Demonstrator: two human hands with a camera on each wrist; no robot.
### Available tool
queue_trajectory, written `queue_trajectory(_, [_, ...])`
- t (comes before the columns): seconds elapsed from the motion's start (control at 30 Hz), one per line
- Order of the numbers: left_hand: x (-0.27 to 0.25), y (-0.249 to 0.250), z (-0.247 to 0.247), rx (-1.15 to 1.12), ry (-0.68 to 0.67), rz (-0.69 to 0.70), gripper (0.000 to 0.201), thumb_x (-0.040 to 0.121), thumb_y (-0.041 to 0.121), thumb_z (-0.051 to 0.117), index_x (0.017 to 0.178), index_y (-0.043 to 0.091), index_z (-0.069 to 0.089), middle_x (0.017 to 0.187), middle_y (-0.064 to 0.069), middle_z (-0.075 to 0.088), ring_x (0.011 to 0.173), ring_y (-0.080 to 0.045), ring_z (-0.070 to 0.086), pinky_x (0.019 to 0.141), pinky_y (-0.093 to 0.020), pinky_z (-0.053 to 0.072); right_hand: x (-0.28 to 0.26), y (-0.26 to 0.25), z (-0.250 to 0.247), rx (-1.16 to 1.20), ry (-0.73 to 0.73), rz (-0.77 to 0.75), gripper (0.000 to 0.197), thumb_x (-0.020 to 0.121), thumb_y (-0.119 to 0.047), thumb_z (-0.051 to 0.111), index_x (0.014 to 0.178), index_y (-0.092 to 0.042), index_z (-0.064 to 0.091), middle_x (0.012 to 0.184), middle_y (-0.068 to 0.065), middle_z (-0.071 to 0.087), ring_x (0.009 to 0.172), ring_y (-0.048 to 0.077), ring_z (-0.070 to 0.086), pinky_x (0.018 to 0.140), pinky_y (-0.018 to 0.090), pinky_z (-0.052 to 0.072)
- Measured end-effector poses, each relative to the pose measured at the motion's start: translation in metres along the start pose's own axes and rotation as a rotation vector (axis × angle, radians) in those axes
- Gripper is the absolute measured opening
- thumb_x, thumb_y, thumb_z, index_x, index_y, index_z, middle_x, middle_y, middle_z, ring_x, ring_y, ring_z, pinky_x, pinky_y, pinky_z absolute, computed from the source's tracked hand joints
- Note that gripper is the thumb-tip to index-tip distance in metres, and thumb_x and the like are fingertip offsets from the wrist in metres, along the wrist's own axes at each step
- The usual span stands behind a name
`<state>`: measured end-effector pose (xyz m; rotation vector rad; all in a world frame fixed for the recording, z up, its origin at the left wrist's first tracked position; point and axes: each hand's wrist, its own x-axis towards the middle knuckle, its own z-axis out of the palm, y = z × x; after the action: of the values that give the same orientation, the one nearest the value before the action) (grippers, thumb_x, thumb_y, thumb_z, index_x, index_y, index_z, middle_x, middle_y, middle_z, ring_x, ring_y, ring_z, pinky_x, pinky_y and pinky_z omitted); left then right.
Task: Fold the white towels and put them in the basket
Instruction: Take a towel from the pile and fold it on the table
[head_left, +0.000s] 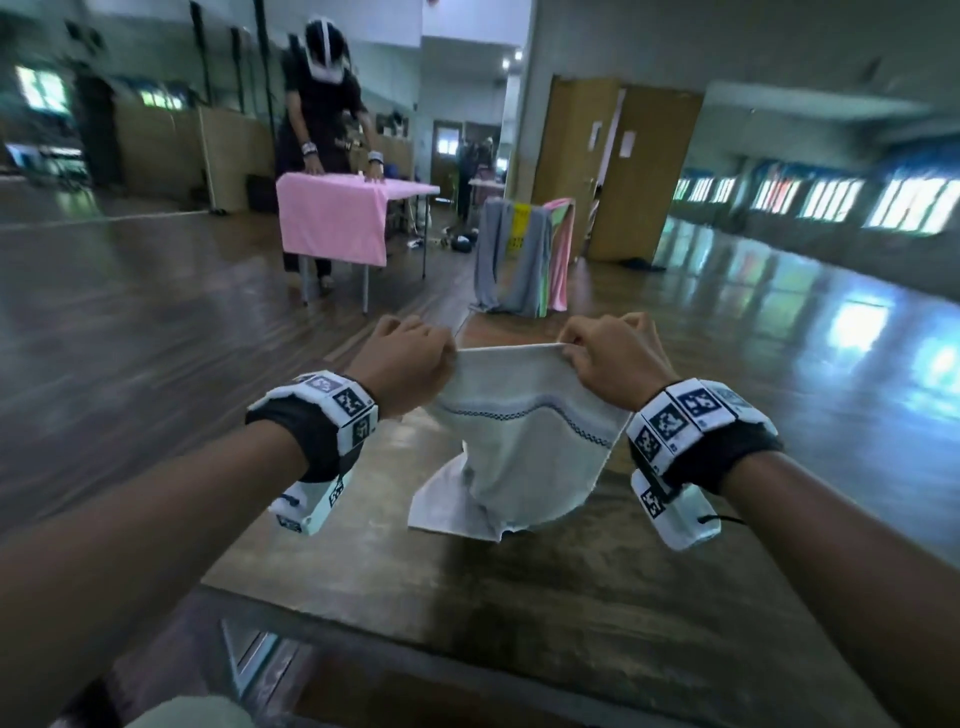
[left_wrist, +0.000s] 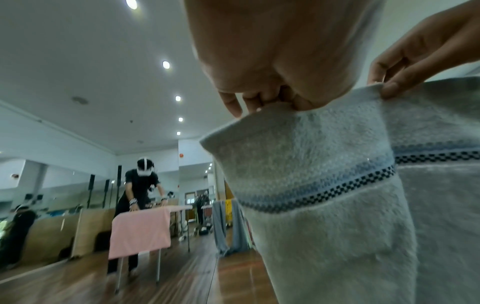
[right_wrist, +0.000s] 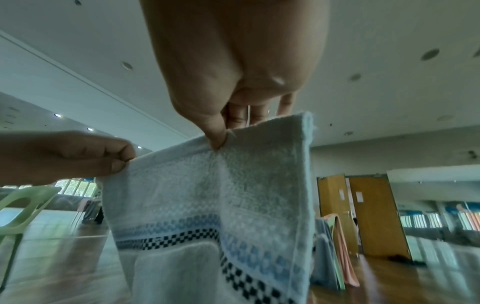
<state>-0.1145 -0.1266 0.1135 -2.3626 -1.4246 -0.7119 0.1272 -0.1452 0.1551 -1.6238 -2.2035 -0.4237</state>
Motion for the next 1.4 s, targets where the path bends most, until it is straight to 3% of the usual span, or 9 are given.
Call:
queue_trajectory(0.2, [0.027,0.032,-0.098,0.064,0.051,0.029,0.011,0.092,0.018,0.036,0.093,0.020,0.046,0.078,0.000,0.056,0.083,-0.024,0.057,0.091,-0.037,0.031,-0.007,-0.002,-0.113,-0.054,0.139,-0.028,0.015,0.094,-0.021,0.047,0.101,-0.020,0.060,0.098,0.002,0.070,0.093,0.021,0.060,0.089,0.034,0.025])
queue_trajectory(0.33, [0.027,0.046,-0.145,0.098,0.060,0.076,0.020,0.092,0.015,0.043,0.108,0.012,0.055,0.110,-0.008,0.058,0.107,-0.026,0.049,0.095,-0.038,0.031,-0.020,-0.003,-0.171,-0.117,0.213,-0.017,0.017,0.095,-0.023,0.046,0.105,-0.020,0.059,0.103,0.002,0.068,0.099,0.022,0.059,0.097,0.037,0.025])
queue_trajectory(0.43, [0.024,0.048,-0.175,0.223,0.067,0.178,0.012,0.090,0.011,0.048,0.095,0.018,0.057,0.106,0.000,0.058,0.104,-0.020,0.046,0.085,-0.029,0.024,-0.032,0.001,-0.198,-0.115,0.235,0.003,0.018,0.095,-0.022,0.046,0.106,-0.018,0.060,0.107,0.003,0.067,0.103,0.022,0.058,0.100,0.037,0.022])
queue_trajectory(0.6, [0.026,0.052,-0.212,0.043,0.154,0.146,0.021,0.097,0.017,0.045,0.084,0.011,0.061,0.071,0.003,0.053,0.076,-0.018,0.052,0.070,-0.021,0.028,-0.051,0.009,-0.217,-0.225,0.215,0.008,0.017,0.092,-0.021,0.050,0.105,-0.019,0.061,0.102,0.002,0.069,0.095,0.022,0.061,0.100,0.040,0.029])
queue_trajectory(0.8, [0.022,0.046,-0.229,-0.127,0.179,0.161,0.019,0.093,0.022,0.054,0.085,0.012,0.067,0.079,0.000,0.065,0.072,-0.016,0.059,0.064,-0.017,0.040,-0.080,0.024,-0.209,-0.318,0.105,0.049,0.018,0.091,-0.025,0.050,0.101,-0.017,0.062,0.093,0.001,0.067,0.082,0.017,0.055,0.099,0.040,0.031])
queue_trajectory(0.97, [0.009,0.045,-0.238,-0.074,0.190,0.086,0.019,0.091,0.032,0.056,0.084,0.017,0.065,0.062,0.007,0.054,0.054,-0.004,0.047,0.055,-0.017,0.024,-0.101,0.043,-0.219,-0.252,0.136,0.075,0.015,0.091,-0.024,0.055,0.097,-0.016,0.067,0.093,0.001,0.069,0.081,0.019,0.059,0.094,0.042,0.038])
queue_trajectory(1.1, [0.009,0.038,-0.244,-0.144,0.123,0.113,0.021,0.093,0.023,0.053,0.084,0.006,0.064,0.076,-0.008,0.065,0.066,-0.018,0.056,0.059,-0.019,0.033,-0.104,0.051,-0.240,-0.149,0.182,0.074,0.016,0.090,-0.022,0.058,0.094,-0.013,0.069,0.089,0.004,0.070,0.083,0.024,0.061,0.090,0.052,0.043])
queue_trajectory(1.27, [0.008,0.032,-0.274,-0.130,0.206,0.099,0.017,0.091,0.021,0.057,0.084,0.006,0.062,0.070,-0.005,0.059,0.057,-0.009,0.050,0.052,-0.017,0.033,-0.111,0.041,-0.282,0.027,0.271,0.067,0.020,0.090,-0.015,0.058,0.102,-0.005,0.070,0.082,0.009,0.068,0.076,0.030,0.062,0.071,0.035,0.046])
queue_trajectory(1.4, [0.002,0.033,-0.307,-0.164,0.271,0.130,0.024,0.085,0.030,0.063,0.087,0.007,0.065,0.077,-0.006,0.064,0.064,-0.015,0.056,0.054,-0.018,0.036,-0.120,0.031,-0.313,0.125,0.335,0.074,0.018,0.087,-0.008,0.062,0.104,-0.005,0.068,0.091,0.014,0.068,0.078,0.025,0.062,0.071,0.029,0.045])
